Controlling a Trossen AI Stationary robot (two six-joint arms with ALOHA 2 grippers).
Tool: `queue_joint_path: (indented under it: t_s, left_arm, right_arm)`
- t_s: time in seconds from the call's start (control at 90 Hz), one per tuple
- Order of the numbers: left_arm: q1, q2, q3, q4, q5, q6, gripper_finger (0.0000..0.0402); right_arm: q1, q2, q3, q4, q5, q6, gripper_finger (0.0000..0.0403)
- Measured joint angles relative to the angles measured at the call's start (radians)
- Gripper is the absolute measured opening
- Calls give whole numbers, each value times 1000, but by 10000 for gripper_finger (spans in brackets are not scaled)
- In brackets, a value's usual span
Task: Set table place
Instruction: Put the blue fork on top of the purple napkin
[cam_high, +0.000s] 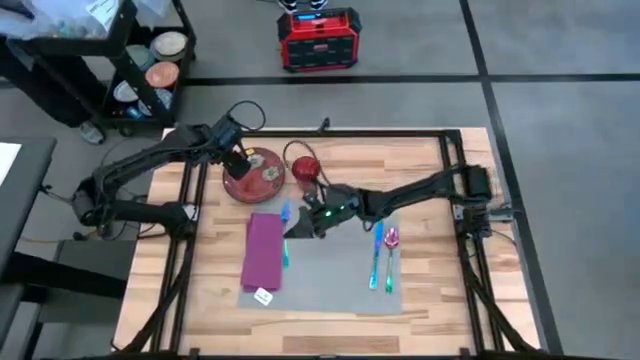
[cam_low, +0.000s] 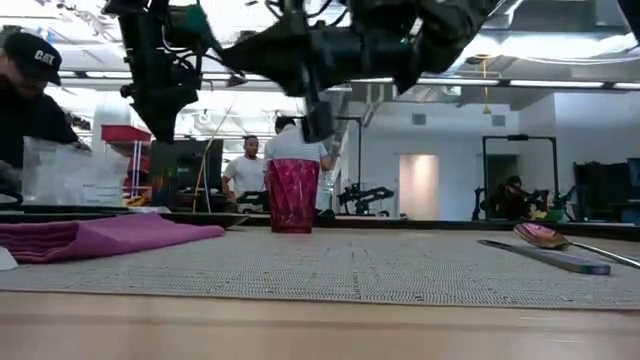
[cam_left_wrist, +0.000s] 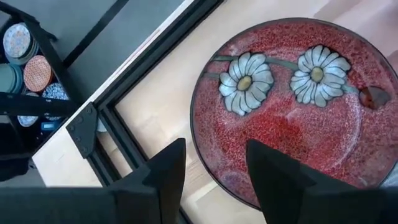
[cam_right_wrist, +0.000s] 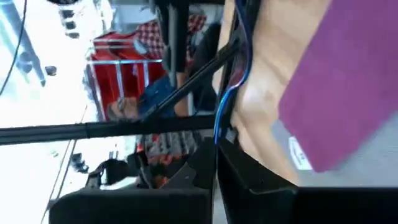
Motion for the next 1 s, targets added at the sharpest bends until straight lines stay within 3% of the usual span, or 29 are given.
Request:
queue_joint_path:
  t_s: [0.322,0.478,0.667,1.0]
  left_arm:
    - [0,0,0,-4,0,-32,153]
    - [0,0,0,-2,0,-47,153]
    - [0,0,0,-6,2,-87,153]
    - [0,0,0,6,2,-120,153]
  right_arm:
    - [38,242,242,10,-198,64,0]
    - [8,289,347,-90,-174,80,0]
    - [-16,289,418,-371,-161,24,0]
    - [-30,292,432,-412,-154,101,0]
